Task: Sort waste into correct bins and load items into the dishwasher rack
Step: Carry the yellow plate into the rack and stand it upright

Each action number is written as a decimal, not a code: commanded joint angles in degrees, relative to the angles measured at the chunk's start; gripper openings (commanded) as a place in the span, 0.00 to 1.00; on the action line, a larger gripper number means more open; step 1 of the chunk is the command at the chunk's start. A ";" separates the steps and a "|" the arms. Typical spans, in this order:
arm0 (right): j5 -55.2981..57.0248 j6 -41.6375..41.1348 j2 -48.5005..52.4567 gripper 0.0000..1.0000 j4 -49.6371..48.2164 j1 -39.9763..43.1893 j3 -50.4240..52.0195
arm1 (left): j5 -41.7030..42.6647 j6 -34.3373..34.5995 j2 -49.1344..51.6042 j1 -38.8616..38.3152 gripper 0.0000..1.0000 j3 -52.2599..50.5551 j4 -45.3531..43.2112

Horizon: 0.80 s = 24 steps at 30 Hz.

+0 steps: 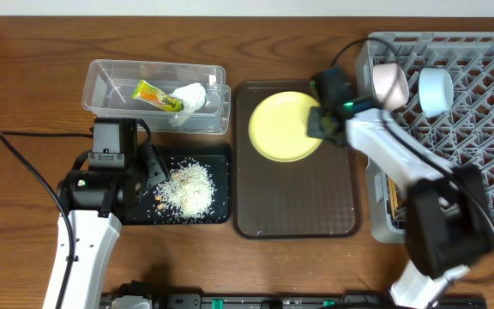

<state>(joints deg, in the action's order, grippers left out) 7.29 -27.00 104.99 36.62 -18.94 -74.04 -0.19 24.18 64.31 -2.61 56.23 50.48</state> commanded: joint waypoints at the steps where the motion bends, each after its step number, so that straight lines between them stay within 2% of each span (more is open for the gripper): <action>1: 1.95 10.99 -9.31 0.01 2.58 3.78 -0.07 | -0.28 0.35 0.04 0.24 0.66 0.24 0.09; 5: 7.43 16.74 -18.08 0.01 6.05 8.63 -0.07 | -0.28 0.35 0.04 0.24 0.66 0.24 0.09; 12: 25.46 30.25 -29.03 0.01 5.77 17.05 -0.07 | -0.28 0.35 0.04 0.24 0.66 0.24 0.09; 18: 40.68 41.27 -30.12 0.01 5.62 20.20 -0.02 | -0.28 0.35 0.04 0.24 0.66 0.24 0.07; 24: 40.46 42.93 -27.32 0.01 7.87 20.26 -0.02 | -0.28 0.35 0.04 0.24 0.66 0.24 0.09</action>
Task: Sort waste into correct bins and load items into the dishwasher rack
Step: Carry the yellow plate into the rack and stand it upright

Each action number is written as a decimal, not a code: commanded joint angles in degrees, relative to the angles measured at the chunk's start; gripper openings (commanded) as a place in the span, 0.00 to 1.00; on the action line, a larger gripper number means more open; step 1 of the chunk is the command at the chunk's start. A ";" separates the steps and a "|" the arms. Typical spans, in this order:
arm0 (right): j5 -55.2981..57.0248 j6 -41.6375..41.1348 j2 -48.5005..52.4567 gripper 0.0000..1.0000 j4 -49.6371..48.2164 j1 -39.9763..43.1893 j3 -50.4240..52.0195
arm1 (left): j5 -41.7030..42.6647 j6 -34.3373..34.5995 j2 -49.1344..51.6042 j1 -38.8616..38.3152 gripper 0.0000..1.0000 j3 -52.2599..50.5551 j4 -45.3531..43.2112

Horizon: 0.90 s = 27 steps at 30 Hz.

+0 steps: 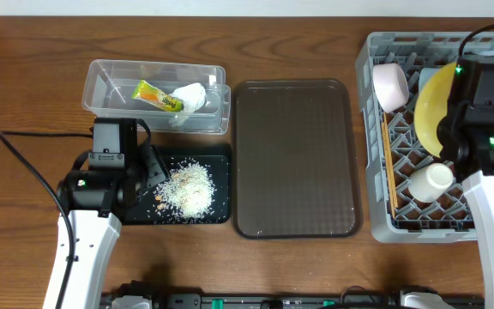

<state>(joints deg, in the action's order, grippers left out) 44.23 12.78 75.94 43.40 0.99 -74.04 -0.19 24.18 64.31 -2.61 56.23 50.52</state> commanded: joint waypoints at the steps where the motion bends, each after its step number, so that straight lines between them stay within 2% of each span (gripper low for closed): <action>1: 3.56 3.15 2.40 0.01 1.88 0.33 -0.02 | -0.28 0.35 0.04 0.24 0.66 0.24 0.04; 6: 3.58 1.77 6.86 0.01 3.58 0.33 0.02 | -0.28 0.35 0.04 0.24 0.66 0.24 0.04; 9: 3.19 -2.36 9.05 0.01 3.87 0.04 0.02 | -0.28 0.35 0.04 0.24 0.66 0.24 0.04; 12: -3.50 -6.69 9.44 0.02 4.17 -1.11 0.02 | -0.28 0.35 0.04 0.24 0.66 0.24 0.04; 13: -6.69 -7.82 9.16 0.06 4.22 -1.60 0.00 | -0.28 0.35 0.04 0.24 0.72 0.24 0.04; 15: -11.74 -9.55 8.39 0.25 4.22 -2.19 0.00 | -0.28 0.35 0.04 0.24 0.79 0.24 0.02; 18: -15.52 -13.73 6.27 0.50 3.87 -2.12 -0.11 | -0.28 0.35 0.02 0.24 0.81 0.24 0.00; 20: -18.12 -16.70 3.74 0.62 3.08 -2.03 -0.11 | -0.28 0.35 0.02 0.24 0.81 0.26 -0.02; 23: -28.55 -17.44 -0.46 0.67 1.05 -2.03 -0.11 | -0.11 -0.04 -0.07 0.24 0.82 0.26 -0.46; 27: -48.96 -16.24 -2.67 0.73 -0.15 -2.03 -0.11 | 6.21 -6.03 -0.02 -0.04 0.82 0.26 -5.92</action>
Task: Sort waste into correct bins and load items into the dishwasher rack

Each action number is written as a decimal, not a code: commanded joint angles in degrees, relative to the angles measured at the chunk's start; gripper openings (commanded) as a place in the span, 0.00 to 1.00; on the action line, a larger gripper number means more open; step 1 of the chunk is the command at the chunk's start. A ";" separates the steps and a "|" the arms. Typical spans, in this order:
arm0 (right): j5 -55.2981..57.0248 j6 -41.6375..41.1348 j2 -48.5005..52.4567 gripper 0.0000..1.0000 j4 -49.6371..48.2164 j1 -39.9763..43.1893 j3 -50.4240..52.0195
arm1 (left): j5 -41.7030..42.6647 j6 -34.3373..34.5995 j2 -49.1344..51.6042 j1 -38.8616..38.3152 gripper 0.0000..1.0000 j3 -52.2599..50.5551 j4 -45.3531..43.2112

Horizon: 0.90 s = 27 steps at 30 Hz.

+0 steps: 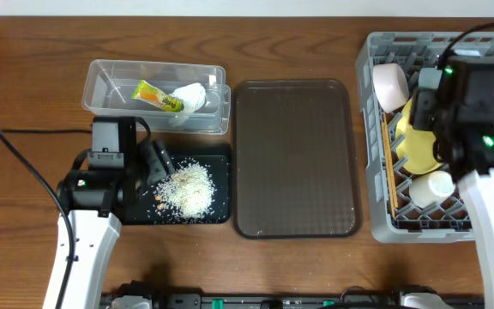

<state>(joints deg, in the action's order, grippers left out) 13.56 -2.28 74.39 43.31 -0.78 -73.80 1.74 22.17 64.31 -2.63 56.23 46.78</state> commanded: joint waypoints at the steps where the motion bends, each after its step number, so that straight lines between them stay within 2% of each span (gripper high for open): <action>1: -21.09 -1.18 -0.96 0.74 0.33 -0.26 -0.28 | 4.98 -4.63 0.00 -0.33 0.82 0.26 -3.63; 6: -24.13 -1.14 2.71 0.87 4.72 -0.37 0.09 | 4.94 -8.07 1.25 -2.34 0.82 0.26 -5.66; 10: -23.98 -2.47 4.85 0.98 9.68 -0.37 0.11 | 4.66 -9.07 2.73 -2.40 0.88 0.26 2.67; 13: -23.45 -2.93 3.93 0.99 12.85 -0.35 0.11 | 4.68 -8.70 1.77 -1.51 0.88 0.26 10.05; 17: -20.44 -3.50 0.76 0.99 16.57 -0.37 0.55 | 3.54 -8.90 -3.50 -1.51 0.88 -0.46 12.11; 21: -19.12 -3.21 -6.43 0.99 15.19 -0.39 5.29 | 3.21 -10.67 -13.99 -1.57 0.88 -2.54 11.56; 27: -19.56 -1.18 -26.51 0.99 5.14 -0.39 20.22 | 3.19 -10.56 -32.48 -1.57 0.89 -7.26 9.33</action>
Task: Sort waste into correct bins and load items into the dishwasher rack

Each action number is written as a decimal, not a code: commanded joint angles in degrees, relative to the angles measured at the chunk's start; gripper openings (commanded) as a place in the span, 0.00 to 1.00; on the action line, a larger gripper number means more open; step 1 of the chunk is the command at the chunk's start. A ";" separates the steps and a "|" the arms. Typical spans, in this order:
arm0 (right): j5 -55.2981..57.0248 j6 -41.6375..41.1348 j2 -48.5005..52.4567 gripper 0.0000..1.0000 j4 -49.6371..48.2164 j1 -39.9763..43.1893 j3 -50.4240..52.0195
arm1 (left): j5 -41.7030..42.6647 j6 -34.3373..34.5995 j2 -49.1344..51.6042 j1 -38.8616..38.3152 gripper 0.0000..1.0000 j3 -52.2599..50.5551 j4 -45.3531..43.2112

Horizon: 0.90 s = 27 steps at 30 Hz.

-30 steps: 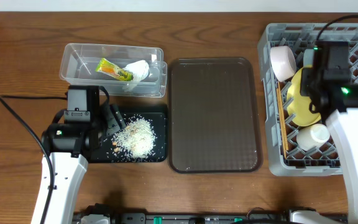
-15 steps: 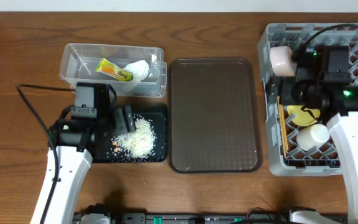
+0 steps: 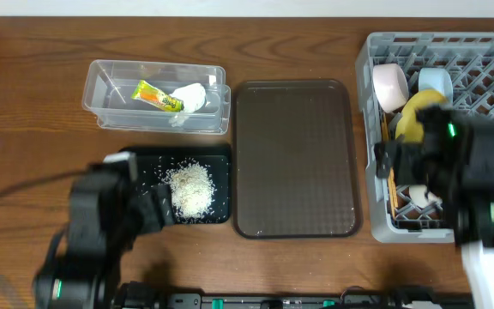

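Note:
In the overhead view the yellow plate [image 3: 412, 116] stands on edge in the grey dishwasher rack, beside a pink cup [image 3: 389, 86] and a pale blue cup [image 3: 436, 81]. My right arm looms over the rack's left part, and its gripper [image 3: 397, 167] is largely hidden under the wrist. A white cup [image 3: 419, 194] peeks out below it. My left gripper [image 3: 157, 213] hangs at the lower left corner of the black tray [image 3: 217, 154], which holds spilled rice [image 3: 189, 185]. Neither gripper's fingers show clearly.
A clear plastic bin [image 3: 101, 86] at the back left holds a yellow-green wrapper [image 3: 155, 95] and a crumpled white tissue [image 3: 189, 93]. A brown serving tray [image 3: 294, 159] lies bare in the middle. Chopsticks [image 3: 389, 184] lie along the rack's left side.
The right arm has shifted forward and nearer the camera, and the yellow plate now stands on edge in the rack apart from it. The left arm has pulled back toward the table's front edge.
The right gripper was at the yellow plate on the brown tray. Then the plate was held up over the rack, leaving the tray bare. Then it was low among the cups. Now it stands in the rack, and the left arm, still until then, has moved.

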<state>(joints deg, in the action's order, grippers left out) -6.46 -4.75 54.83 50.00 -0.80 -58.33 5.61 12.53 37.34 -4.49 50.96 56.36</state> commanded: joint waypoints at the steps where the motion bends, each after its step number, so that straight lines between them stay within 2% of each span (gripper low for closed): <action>1: 1.05 1.64 -10.43 0.99 -2.51 -0.35 6.95 | -0.70 -0.92 -7.58 0.28 0.89 -2.10 -0.22; 5: 1.53 1.62 -21.05 0.99 -1.64 -0.35 12.31 | -0.68 -0.92 -13.62 0.28 0.89 -2.10 -0.24; 8: 1.53 1.62 -25.44 0.99 3.32 -0.35 13.07 | -0.68 -0.92 -15.78 0.28 0.89 -2.10 0.42; 15: 1.60 1.62 -28.02 0.99 16.20 -0.35 13.07 | -0.68 -0.92 -16.04 0.28 0.89 -2.10 0.42; 27: 4.33 2.10 -30.23 0.99 13.77 -1.53 13.31 | -0.68 -0.92 -16.04 0.28 0.89 -2.10 0.42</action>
<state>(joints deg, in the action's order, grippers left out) -3.49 -3.51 26.35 64.84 -0.84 -45.43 5.61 12.14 21.52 -4.49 49.21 56.64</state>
